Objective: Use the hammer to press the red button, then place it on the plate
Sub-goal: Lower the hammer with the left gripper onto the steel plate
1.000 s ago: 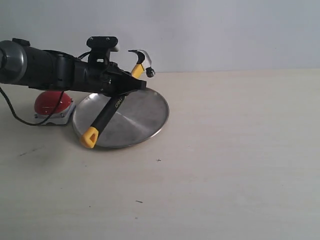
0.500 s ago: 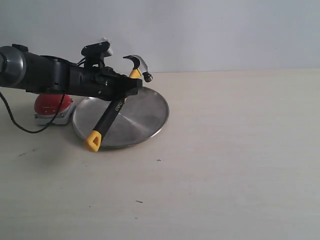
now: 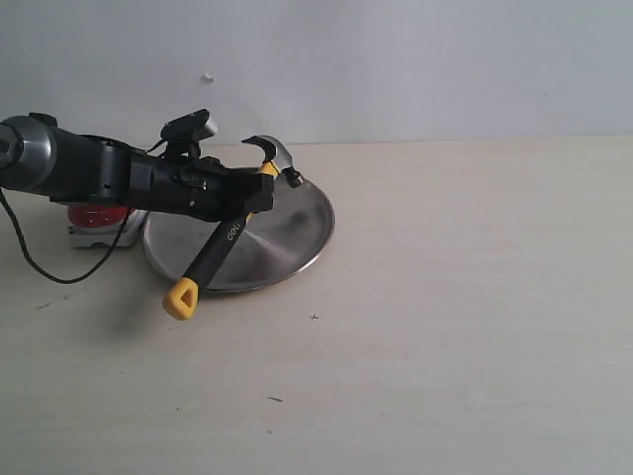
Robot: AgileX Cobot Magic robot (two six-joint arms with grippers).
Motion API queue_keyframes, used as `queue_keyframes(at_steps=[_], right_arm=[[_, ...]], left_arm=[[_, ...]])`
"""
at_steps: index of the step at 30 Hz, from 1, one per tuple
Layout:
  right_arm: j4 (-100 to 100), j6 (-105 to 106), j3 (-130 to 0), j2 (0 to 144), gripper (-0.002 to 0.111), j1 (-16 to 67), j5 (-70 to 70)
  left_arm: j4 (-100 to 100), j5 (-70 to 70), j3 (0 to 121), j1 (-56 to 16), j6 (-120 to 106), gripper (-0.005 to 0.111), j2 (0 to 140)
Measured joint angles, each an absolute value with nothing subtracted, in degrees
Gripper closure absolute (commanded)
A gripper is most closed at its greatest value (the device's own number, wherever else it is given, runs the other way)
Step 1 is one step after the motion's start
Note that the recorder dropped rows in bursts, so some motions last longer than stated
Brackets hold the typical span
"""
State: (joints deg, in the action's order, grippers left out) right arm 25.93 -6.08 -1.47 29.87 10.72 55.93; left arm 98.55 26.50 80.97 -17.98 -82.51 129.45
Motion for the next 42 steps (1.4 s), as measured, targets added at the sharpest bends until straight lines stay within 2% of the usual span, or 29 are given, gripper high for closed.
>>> queue_keyframes(at_steps=[15,25,42], right_arm=[[25.93,-6.08,-1.47,29.87,0.108,10.72,55.93],[25.93,-6.08,-1.47,29.87,0.108,10.72,55.93],[25.93,-6.08,-1.47,29.87,0.108,10.72,55.93]], left_arm=[[98.55,26.4,81.21,-17.98,-81.68,0.107,129.7],[98.34,36.16,82.9,-15.15,-77.04,0.107,133.5],[98.2,35.82,83.19,-13.71,-78.53,0.107,134.27]])
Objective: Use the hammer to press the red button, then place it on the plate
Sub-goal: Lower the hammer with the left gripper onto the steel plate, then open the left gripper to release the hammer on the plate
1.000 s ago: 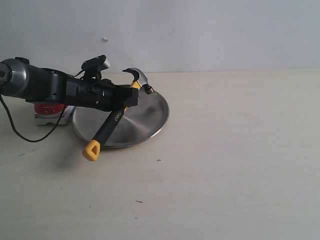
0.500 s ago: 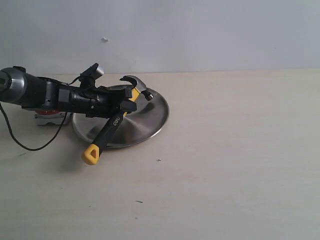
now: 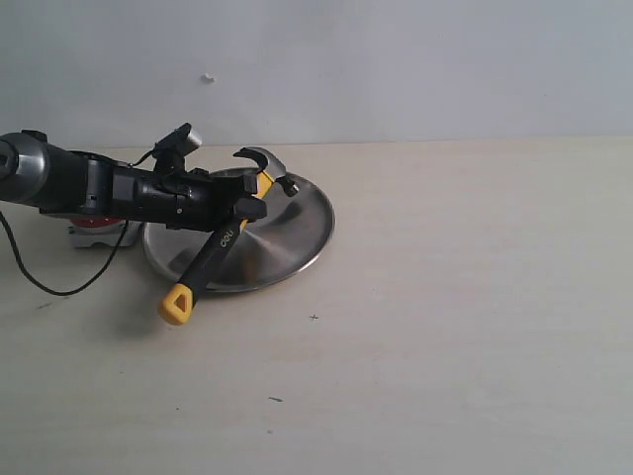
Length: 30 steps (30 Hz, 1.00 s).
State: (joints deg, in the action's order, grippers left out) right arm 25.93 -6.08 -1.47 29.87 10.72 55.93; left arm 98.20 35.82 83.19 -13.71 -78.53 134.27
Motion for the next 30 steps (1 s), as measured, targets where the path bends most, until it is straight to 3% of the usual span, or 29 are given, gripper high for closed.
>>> queue_keyframes(at_steps=[15,20,26,30], right_arm=[[25.93,-6.08,-1.47,29.87,0.108,10.72,55.93],[25.93,-6.08,-1.47,29.87,0.108,10.72,55.93],[25.93,-6.08,-1.47,29.87,0.108,10.72,55.93],[25.93,-6.08,-1.47,29.87,0.108,10.72,55.93]], left_arm=[[98.2,35.7,83.19,-13.71,-78.64,0.104,134.27],[98.2,35.7,83.19,-13.71,-78.75,0.088,134.27],[98.67,35.91,83.34,-13.71,-78.75,0.056,134.27],[98.86,36.17,83.47,-13.71,-78.75,0.048,134.27]])
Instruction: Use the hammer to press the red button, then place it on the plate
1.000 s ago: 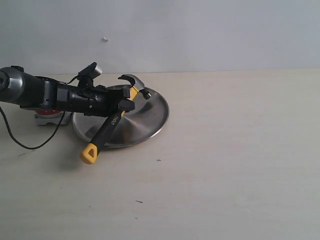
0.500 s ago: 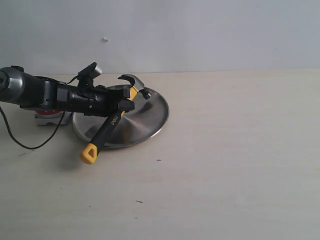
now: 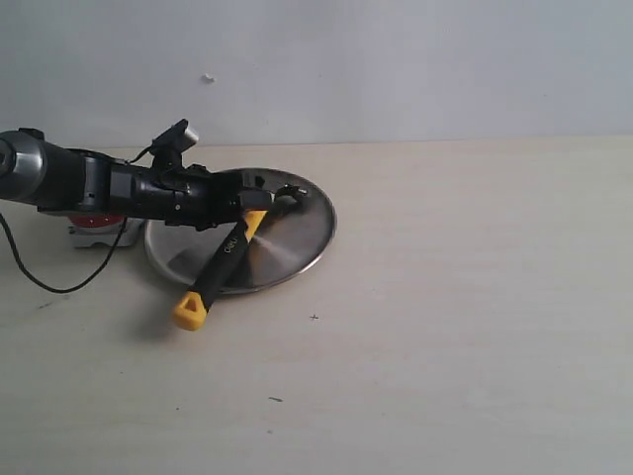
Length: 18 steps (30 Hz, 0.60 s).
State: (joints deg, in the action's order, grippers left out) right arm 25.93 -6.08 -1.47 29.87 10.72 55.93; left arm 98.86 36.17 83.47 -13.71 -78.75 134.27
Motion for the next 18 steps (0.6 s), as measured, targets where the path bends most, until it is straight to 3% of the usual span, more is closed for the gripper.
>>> queue_keyframes(at_steps=[9,11,13,18], right_arm=[[25.93,-6.08,-1.47,29.87,0.108,10.72,55.93],[25.93,-6.08,-1.47,29.87,0.108,10.72,55.93],[25.93,-6.08,-1.47,29.87,0.108,10.72,55.93],[25.93,-6.08,-1.47,29.87,0.108,10.72,55.93]], left_arm=[[99.22,36.95,83.7,-13.71,-78.75,0.05,131.5],[99.32,37.08,83.7,-13.71,-78.53,0.064,128.82],[98.61,37.08,83.7,-13.71,-77.0,0.103,126.17],[91.91,36.2,81.01,-13.71,-70.52,0.107,119.67]])
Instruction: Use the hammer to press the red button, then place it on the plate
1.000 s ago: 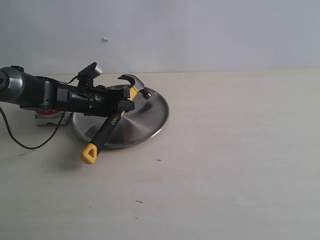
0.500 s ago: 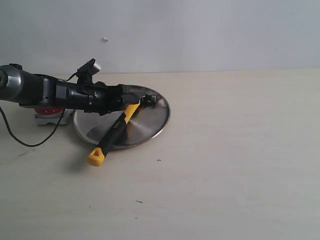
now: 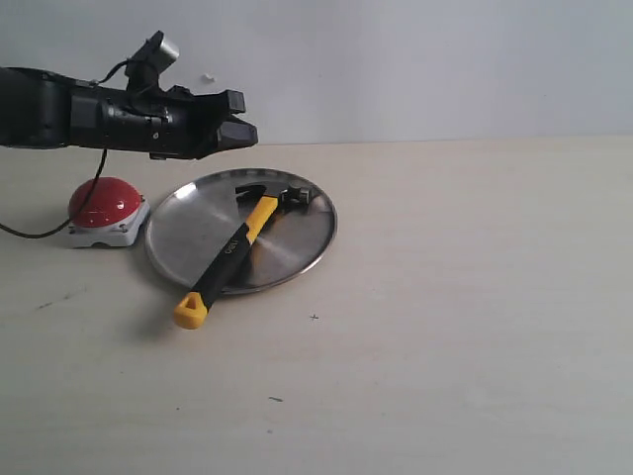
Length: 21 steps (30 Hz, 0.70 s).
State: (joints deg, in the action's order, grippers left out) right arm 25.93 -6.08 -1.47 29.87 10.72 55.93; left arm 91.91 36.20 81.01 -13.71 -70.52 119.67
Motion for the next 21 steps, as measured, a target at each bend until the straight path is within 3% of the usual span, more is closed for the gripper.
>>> queue_keyframes(at_steps=[13,21], right_arm=[[25.93,-6.08,-1.47,29.87,0.108,10.72,55.93],[25.93,-6.08,-1.47,29.87,0.108,10.72,55.93]], left_arm=[[91.4,-0.62,60.7,-13.71,-83.51,0.107,97.12],[90.89,-5.04,56.52,-13.64,-83.51,0.107,87.51]])
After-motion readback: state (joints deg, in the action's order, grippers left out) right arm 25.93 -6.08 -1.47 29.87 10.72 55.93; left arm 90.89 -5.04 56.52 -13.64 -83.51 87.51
